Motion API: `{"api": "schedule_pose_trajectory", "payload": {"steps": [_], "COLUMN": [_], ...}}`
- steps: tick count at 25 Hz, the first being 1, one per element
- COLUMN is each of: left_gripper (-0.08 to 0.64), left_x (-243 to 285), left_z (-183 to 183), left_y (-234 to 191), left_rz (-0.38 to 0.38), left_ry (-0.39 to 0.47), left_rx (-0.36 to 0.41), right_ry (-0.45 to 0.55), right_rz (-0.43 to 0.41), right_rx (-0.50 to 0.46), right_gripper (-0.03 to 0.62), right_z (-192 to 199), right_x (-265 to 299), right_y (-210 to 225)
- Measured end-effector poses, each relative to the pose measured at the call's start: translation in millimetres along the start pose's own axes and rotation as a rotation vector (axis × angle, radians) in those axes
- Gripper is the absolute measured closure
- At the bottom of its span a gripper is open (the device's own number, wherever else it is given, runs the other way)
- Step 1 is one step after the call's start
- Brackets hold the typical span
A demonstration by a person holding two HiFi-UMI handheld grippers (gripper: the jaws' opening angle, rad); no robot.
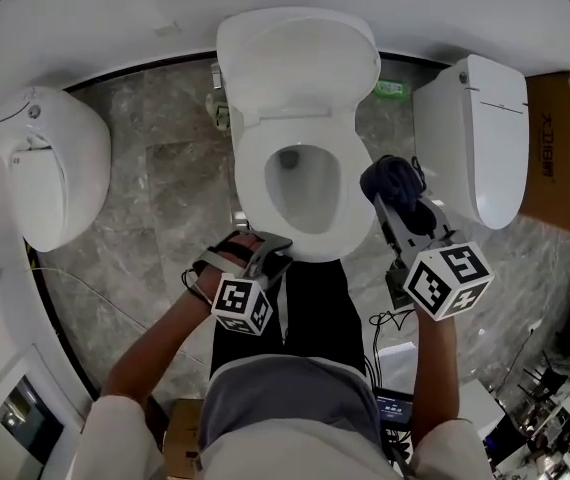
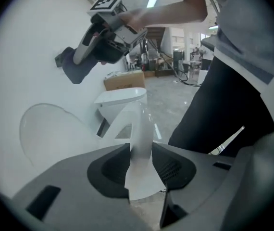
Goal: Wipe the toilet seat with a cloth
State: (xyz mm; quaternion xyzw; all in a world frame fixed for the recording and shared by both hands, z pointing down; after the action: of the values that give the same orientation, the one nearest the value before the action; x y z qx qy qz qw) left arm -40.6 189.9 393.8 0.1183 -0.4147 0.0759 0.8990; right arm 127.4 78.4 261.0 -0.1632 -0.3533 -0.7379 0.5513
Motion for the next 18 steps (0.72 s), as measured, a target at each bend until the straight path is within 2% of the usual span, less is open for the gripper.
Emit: {"api": "schedule_pose_trajectory", "payload": {"steps": [3, 6, 11, 14, 18], "left_gripper": [0.431, 0.431, 0.439, 0.446, 0.449], "left_x": [16, 31, 61, 82, 108], "left_z": [9, 21, 41, 54, 71], "left_y": [27, 53, 86, 105, 124], "left_rz": [0.059, 0.103, 0.153, 0.15, 0.082], "left_ry": [0.038, 0.026, -0.026, -0.07, -0.107], "left_rx": [0.014, 0.016, -0.063, -0.072, -0.058], "right_ry": [-0.03, -0.048, -0.085, -0.126, -0.143], "right_rz": [-0.003, 0.007, 0.05, 0.078, 0.084], "right_rx": [0.022, 0.048, 0.091, 0.112, 0.185], "right_gripper": [0.509, 0.509, 0.509, 0.509, 0.509], "right_z": [22, 41, 75, 99, 121], "right_x": [3, 7, 21, 34, 52], "right_y": [5, 13, 43, 64, 80]}}
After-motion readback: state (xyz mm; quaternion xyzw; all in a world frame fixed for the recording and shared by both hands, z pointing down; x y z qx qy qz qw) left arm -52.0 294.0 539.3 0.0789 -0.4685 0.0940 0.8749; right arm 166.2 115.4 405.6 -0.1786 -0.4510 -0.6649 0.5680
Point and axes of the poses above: the fingertips, and each gripper's own axes: x forward along the fingers, y to its right, z out of its underside, the point moved 2 cm from there along -x, backward along the fingers
